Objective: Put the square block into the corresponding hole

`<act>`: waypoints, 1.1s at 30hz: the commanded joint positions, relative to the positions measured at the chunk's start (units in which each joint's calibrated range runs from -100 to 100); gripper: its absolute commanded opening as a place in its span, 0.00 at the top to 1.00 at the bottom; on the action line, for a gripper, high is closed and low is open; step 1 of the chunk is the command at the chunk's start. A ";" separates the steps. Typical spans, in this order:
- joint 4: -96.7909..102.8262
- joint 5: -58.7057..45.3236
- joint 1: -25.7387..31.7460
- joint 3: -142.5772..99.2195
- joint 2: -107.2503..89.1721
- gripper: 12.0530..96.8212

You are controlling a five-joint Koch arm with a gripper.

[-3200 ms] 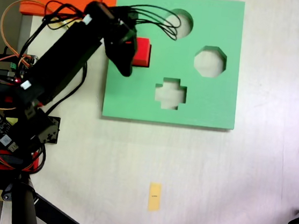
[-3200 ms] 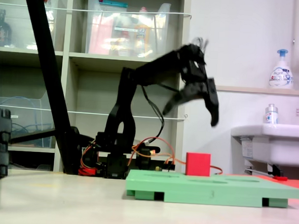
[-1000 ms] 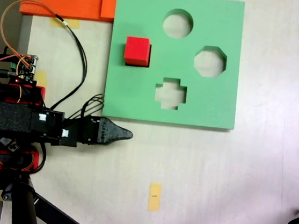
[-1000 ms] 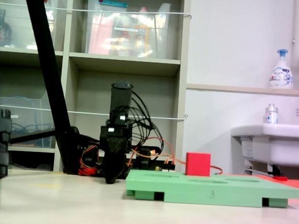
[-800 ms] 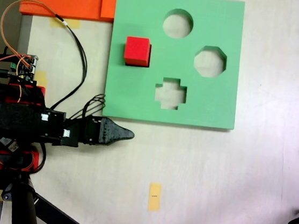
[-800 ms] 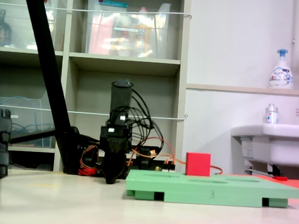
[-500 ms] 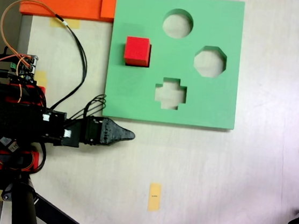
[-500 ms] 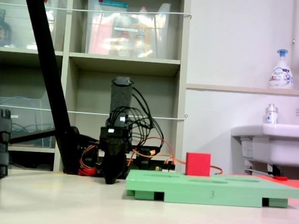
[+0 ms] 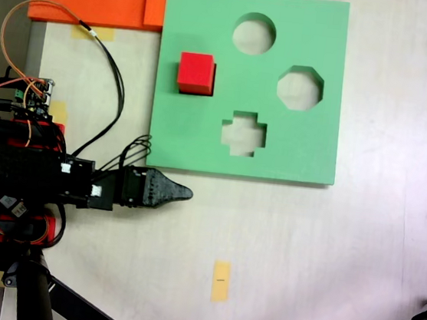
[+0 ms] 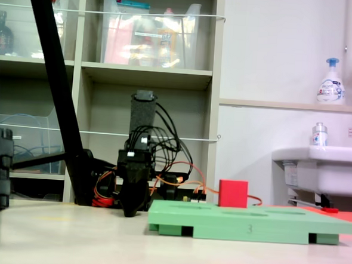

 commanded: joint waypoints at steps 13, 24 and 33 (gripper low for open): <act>-14.42 -0.20 0.20 -1.67 -10.12 0.56; -14.51 -0.15 0.15 -1.67 -10.12 0.56; -14.51 -0.15 0.15 -1.67 -10.12 0.56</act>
